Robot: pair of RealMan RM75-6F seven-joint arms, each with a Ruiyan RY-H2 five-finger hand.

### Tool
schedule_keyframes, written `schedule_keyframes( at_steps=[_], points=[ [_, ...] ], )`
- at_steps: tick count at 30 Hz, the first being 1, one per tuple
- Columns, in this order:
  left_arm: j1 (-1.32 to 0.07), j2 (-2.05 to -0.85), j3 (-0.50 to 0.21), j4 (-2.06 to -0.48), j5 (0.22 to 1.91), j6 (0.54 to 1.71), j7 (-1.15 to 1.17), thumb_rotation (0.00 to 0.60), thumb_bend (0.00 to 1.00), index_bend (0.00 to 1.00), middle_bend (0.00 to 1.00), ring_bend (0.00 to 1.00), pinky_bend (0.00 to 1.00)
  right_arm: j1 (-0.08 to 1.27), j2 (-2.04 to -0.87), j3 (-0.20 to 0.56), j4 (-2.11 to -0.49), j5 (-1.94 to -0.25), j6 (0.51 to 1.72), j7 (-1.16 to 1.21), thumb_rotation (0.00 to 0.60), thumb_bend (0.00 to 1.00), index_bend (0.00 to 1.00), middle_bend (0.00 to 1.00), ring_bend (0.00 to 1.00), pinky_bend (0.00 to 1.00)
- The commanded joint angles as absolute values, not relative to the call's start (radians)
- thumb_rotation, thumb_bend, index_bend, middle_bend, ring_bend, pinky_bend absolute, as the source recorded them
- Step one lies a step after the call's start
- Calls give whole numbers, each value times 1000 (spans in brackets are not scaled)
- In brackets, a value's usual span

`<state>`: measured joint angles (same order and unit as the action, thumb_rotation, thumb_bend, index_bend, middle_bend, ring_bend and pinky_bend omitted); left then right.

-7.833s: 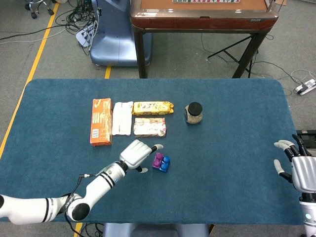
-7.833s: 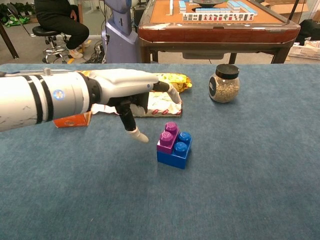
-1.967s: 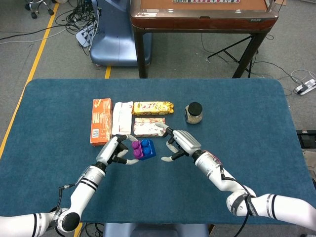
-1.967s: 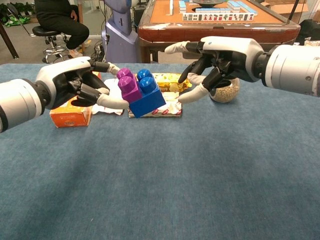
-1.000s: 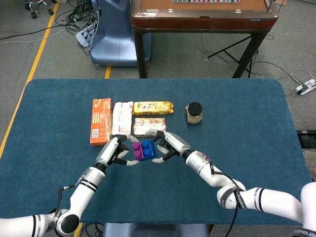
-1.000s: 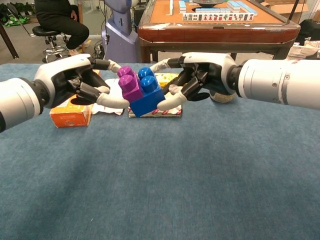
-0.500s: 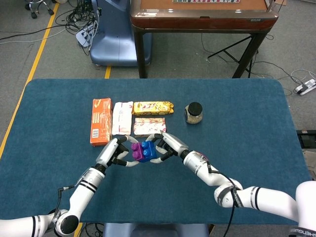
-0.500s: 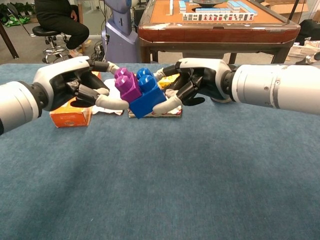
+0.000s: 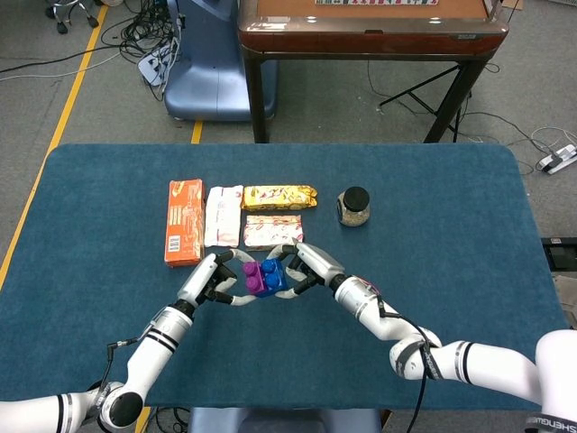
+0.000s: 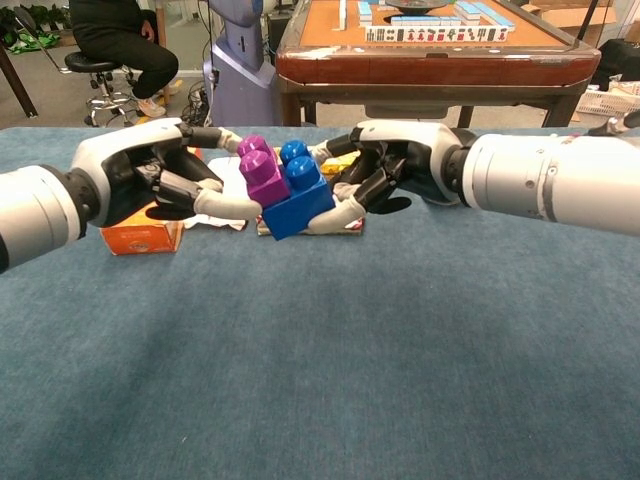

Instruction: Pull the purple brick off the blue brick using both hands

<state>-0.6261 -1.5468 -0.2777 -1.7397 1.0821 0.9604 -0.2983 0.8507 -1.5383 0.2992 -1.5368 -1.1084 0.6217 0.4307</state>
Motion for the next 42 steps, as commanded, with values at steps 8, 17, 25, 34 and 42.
schedule_keyframes(
  at_steps=[8, 17, 25, 34, 42],
  points=[
    [-625, -1549, -277, -1735, 1089, 957, -305, 600, 182, 598, 1000, 976, 1000, 851, -1548, 290, -1533, -1098, 641, 398, 600, 316, 623, 997, 1000, 1000],
    [-621, -1545, -279, -1735, 1089, 957, -315, 600, 182, 598, 1000, 976, 1000, 851, -1552, 279, -1524, -1095, 647, 375, 600, 323, 647, 997, 1000, 1000],
    [-616, -1541, -282, -1734, 1085, 958, -323, 600, 182, 598, 1000, 976, 1000, 848, -1550, 268, -1519, -1098, 647, 359, 600, 324, 649, 997, 1000, 1000],
    [-607, -1529, -272, -1712, 1068, 954, -314, 600, 182, 597, 1000, 976, 1000, 827, -1524, 239, -1508, -1094, 668, 310, 600, 325, 652, 997, 1000, 1000],
    [-609, -1517, -214, -1665, 1069, 929, -226, 600, 181, 575, 1000, 973, 1000, 810, -1473, 197, -1525, -1059, 734, 149, 600, 348, 652, 997, 1000, 1000]
  ],
)
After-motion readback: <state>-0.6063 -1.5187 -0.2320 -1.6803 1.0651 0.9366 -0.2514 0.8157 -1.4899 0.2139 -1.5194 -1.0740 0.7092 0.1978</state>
